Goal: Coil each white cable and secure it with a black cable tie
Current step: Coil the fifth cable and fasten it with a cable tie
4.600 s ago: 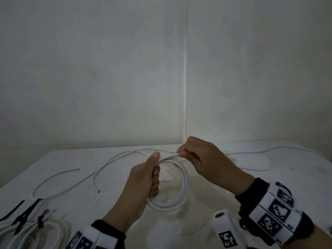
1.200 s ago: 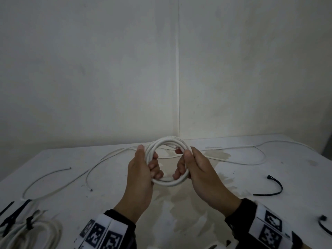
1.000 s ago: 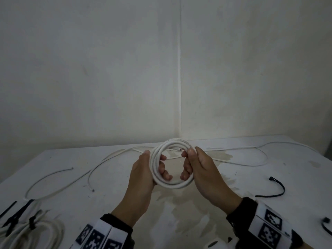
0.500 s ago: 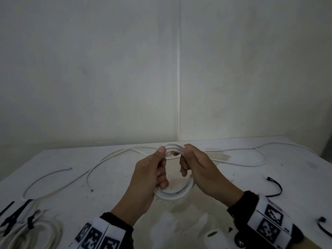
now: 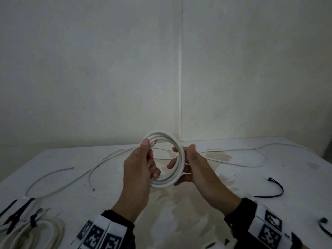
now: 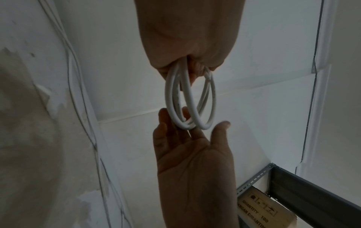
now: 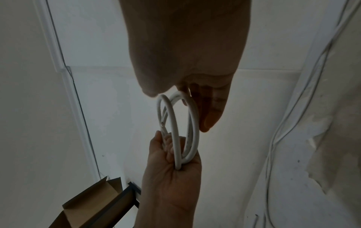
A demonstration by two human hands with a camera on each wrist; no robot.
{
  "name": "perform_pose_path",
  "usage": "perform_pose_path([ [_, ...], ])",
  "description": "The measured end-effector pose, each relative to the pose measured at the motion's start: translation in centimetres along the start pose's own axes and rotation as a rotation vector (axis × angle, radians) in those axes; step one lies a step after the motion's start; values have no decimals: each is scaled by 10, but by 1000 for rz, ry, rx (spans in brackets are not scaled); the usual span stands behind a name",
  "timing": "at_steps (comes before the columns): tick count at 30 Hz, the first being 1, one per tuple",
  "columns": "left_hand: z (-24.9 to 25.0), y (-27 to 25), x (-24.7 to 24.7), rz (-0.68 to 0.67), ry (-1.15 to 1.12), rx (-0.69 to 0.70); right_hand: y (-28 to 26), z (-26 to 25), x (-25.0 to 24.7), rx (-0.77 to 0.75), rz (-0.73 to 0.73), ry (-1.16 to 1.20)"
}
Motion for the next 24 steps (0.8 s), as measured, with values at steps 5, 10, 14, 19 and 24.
perform_pose_path([
  [5, -4, 0, -1, -9, -54, -39, 2, -2, -4, -48, 42, -74],
  [10, -6, -3, 0, -95, -10, -25, 6, -2, -8, -106, 79, -228],
  [14, -8, 2, -4, -220, 109, -141, 7, -3, -20, -112, 84, -407],
  [19, -5, 6, -4, -322, 328, -264, 8, -8, -33, -107, -15, -667],
  [24, -9, 4, 12, -328, 565, -147, 3, -8, -35, -120, -113, -873],
])
Point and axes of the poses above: each hand's wrist, its own y-axis towards the middle knuckle, its own x-axis out of the palm, z = x × y, the point moved 4 cm from there along y, towards the middle knuckle, and after that the axes turned 1 degree about -y, right-handed, at the moved point
